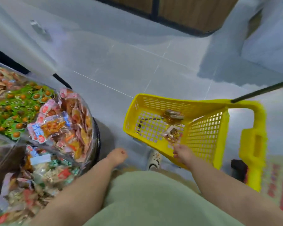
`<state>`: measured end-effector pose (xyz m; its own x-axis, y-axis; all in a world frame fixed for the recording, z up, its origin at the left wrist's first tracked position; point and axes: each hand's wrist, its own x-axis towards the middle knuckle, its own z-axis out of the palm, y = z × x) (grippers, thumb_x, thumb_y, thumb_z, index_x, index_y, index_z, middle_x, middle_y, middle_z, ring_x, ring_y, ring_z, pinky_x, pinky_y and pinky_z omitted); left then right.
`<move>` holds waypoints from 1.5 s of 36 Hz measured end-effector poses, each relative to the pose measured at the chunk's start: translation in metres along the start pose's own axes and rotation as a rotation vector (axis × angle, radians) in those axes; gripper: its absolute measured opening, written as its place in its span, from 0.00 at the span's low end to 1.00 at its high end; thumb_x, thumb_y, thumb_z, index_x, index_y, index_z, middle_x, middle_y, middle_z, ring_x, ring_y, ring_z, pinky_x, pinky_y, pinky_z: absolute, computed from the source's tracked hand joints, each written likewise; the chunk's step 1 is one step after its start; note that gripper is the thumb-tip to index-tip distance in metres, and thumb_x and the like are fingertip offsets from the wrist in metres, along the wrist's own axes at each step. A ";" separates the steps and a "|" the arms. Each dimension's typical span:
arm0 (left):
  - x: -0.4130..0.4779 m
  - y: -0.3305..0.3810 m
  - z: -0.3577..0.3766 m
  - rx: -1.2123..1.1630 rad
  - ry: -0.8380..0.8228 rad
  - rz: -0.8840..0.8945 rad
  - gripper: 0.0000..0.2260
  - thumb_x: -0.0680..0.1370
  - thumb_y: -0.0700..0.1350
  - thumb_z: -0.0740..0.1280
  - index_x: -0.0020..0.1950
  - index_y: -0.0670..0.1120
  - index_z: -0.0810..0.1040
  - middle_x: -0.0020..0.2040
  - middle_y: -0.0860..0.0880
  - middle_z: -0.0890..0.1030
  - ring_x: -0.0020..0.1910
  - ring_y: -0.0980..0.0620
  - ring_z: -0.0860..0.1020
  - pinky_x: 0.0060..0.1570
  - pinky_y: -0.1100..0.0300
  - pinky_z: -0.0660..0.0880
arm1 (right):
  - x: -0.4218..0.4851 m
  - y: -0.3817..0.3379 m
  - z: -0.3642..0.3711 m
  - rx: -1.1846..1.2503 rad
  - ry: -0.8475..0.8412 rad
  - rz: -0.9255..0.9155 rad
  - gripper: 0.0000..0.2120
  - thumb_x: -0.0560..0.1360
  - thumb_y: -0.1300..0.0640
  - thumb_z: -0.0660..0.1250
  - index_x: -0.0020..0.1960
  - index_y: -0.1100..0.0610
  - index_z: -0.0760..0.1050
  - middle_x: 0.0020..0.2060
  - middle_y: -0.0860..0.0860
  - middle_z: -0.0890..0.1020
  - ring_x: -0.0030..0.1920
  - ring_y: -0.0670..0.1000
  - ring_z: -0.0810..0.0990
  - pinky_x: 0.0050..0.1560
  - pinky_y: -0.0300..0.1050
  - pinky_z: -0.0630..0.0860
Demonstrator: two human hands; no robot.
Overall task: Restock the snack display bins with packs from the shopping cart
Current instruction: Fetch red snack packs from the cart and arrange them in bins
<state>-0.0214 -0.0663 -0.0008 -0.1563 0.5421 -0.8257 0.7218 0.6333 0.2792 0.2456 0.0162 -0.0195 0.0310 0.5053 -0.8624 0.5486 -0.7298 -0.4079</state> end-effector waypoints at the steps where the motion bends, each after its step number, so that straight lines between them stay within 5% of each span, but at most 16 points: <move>1: 0.003 0.007 0.003 -0.013 0.003 -0.006 0.12 0.80 0.40 0.58 0.37 0.46 0.70 0.48 0.37 0.79 0.46 0.52 0.73 0.51 0.54 0.69 | 0.002 0.002 -0.005 0.037 -0.010 0.005 0.08 0.81 0.59 0.58 0.44 0.59 0.72 0.35 0.54 0.72 0.32 0.48 0.70 0.30 0.39 0.66; 5: 0.013 0.034 0.010 -0.103 0.035 -0.040 0.10 0.80 0.41 0.59 0.48 0.40 0.80 0.52 0.39 0.81 0.54 0.43 0.79 0.50 0.56 0.70 | 0.012 0.002 -0.023 0.109 -0.007 0.038 0.11 0.81 0.58 0.57 0.41 0.59 0.70 0.33 0.52 0.71 0.31 0.48 0.68 0.30 0.40 0.61; 9: 0.030 0.054 0.005 -0.163 0.123 -0.039 0.09 0.77 0.39 0.61 0.40 0.44 0.78 0.46 0.39 0.82 0.50 0.40 0.80 0.47 0.53 0.73 | 0.035 -0.004 -0.028 0.171 0.000 0.097 0.12 0.79 0.59 0.57 0.37 0.56 0.68 0.34 0.52 0.73 0.33 0.47 0.71 0.32 0.40 0.64; 15: 0.078 0.075 -0.027 -0.288 0.385 -0.148 0.17 0.76 0.41 0.65 0.64 0.38 0.75 0.59 0.37 0.78 0.59 0.39 0.76 0.57 0.51 0.71 | 0.082 -0.015 -0.035 0.261 -0.046 0.147 0.03 0.77 0.60 0.60 0.47 0.55 0.72 0.43 0.52 0.76 0.39 0.48 0.75 0.44 0.45 0.75; 18: 0.109 0.083 -0.048 -0.239 0.397 -0.158 0.14 0.75 0.42 0.67 0.58 0.37 0.77 0.55 0.36 0.80 0.56 0.38 0.78 0.56 0.47 0.73 | 0.112 -0.026 -0.037 0.290 0.003 0.115 0.04 0.76 0.61 0.62 0.50 0.54 0.73 0.41 0.50 0.76 0.37 0.46 0.74 0.45 0.44 0.76; 21: 0.141 0.090 -0.058 -0.286 0.385 -0.155 0.10 0.75 0.41 0.66 0.55 0.39 0.76 0.50 0.40 0.82 0.43 0.43 0.80 0.45 0.54 0.75 | 0.149 -0.040 -0.036 0.313 0.061 0.099 0.13 0.76 0.61 0.62 0.59 0.60 0.76 0.35 0.47 0.74 0.36 0.48 0.73 0.46 0.46 0.75; 24: 0.174 0.091 -0.060 -0.315 0.371 -0.168 0.15 0.78 0.44 0.65 0.63 0.40 0.71 0.55 0.41 0.78 0.53 0.41 0.77 0.46 0.56 0.68 | 0.181 -0.052 -0.031 0.330 0.124 0.114 0.17 0.75 0.59 0.64 0.61 0.64 0.74 0.34 0.48 0.74 0.38 0.50 0.75 0.42 0.46 0.75; 27: 0.200 0.084 -0.062 -0.291 0.342 -0.179 0.14 0.79 0.47 0.64 0.61 0.40 0.75 0.55 0.38 0.79 0.55 0.38 0.78 0.51 0.51 0.72 | 0.210 -0.059 -0.026 0.481 0.247 0.136 0.29 0.71 0.57 0.70 0.70 0.56 0.66 0.49 0.54 0.78 0.54 0.57 0.77 0.55 0.52 0.75; 29: 0.212 0.075 -0.061 -0.262 0.330 -0.192 0.14 0.80 0.48 0.63 0.59 0.38 0.76 0.53 0.35 0.80 0.51 0.36 0.79 0.50 0.48 0.74 | 0.226 -0.062 -0.026 0.512 0.298 0.183 0.40 0.69 0.54 0.74 0.74 0.50 0.56 0.65 0.58 0.71 0.65 0.61 0.71 0.63 0.58 0.71; 31: 0.218 0.068 -0.056 -0.204 0.342 -0.194 0.15 0.81 0.49 0.61 0.57 0.38 0.76 0.52 0.35 0.80 0.50 0.36 0.78 0.47 0.49 0.73 | 0.240 -0.065 -0.027 0.613 0.331 0.241 0.44 0.69 0.52 0.74 0.75 0.47 0.51 0.69 0.57 0.66 0.66 0.61 0.69 0.62 0.60 0.72; 35: 0.222 0.061 -0.046 -0.194 0.422 -0.178 0.14 0.80 0.49 0.62 0.54 0.38 0.77 0.51 0.35 0.80 0.50 0.35 0.78 0.50 0.45 0.76 | 0.256 -0.070 -0.024 0.872 0.272 0.387 0.34 0.71 0.49 0.70 0.71 0.51 0.58 0.65 0.57 0.69 0.59 0.61 0.72 0.53 0.59 0.76; 39: 0.225 0.059 -0.045 -0.201 0.450 -0.149 0.14 0.80 0.47 0.62 0.51 0.37 0.78 0.48 0.34 0.80 0.47 0.35 0.79 0.48 0.44 0.76 | 0.264 -0.070 -0.018 0.910 0.271 0.399 0.28 0.75 0.48 0.65 0.71 0.51 0.59 0.66 0.58 0.69 0.59 0.65 0.74 0.57 0.66 0.72; 43: 0.228 0.058 -0.046 -0.242 0.449 -0.140 0.13 0.80 0.48 0.62 0.50 0.37 0.78 0.46 0.35 0.80 0.46 0.35 0.79 0.48 0.43 0.77 | 0.271 -0.074 -0.017 0.924 0.278 0.385 0.26 0.76 0.55 0.64 0.70 0.50 0.58 0.61 0.58 0.72 0.54 0.66 0.77 0.48 0.66 0.76; 48: 0.229 0.056 -0.045 -0.251 0.454 -0.141 0.12 0.80 0.48 0.62 0.49 0.40 0.78 0.45 0.38 0.81 0.45 0.36 0.79 0.48 0.44 0.78 | 0.278 -0.078 -0.014 0.773 0.289 0.460 0.26 0.70 0.73 0.63 0.64 0.58 0.63 0.49 0.63 0.74 0.44 0.64 0.80 0.36 0.68 0.78; 51: 0.230 0.054 -0.044 -0.248 0.462 -0.132 0.12 0.80 0.49 0.62 0.47 0.41 0.77 0.44 0.39 0.81 0.44 0.37 0.79 0.46 0.45 0.78 | 0.276 -0.065 -0.012 0.501 0.199 0.419 0.22 0.77 0.56 0.61 0.70 0.59 0.64 0.52 0.57 0.77 0.42 0.53 0.79 0.47 0.50 0.79; 54: 0.231 0.052 -0.042 -0.263 0.473 -0.127 0.12 0.80 0.49 0.62 0.45 0.41 0.77 0.43 0.39 0.81 0.42 0.38 0.79 0.45 0.46 0.78 | 0.263 -0.044 -0.013 -0.117 0.153 0.384 0.34 0.71 0.43 0.70 0.70 0.57 0.64 0.67 0.54 0.72 0.65 0.54 0.72 0.63 0.46 0.69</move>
<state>-0.0482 0.1152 -0.1561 -0.5609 0.6027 -0.5675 0.4943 0.7938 0.3544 0.2402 0.1875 -0.2247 0.3702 0.2758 -0.8871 0.5639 -0.8255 -0.0213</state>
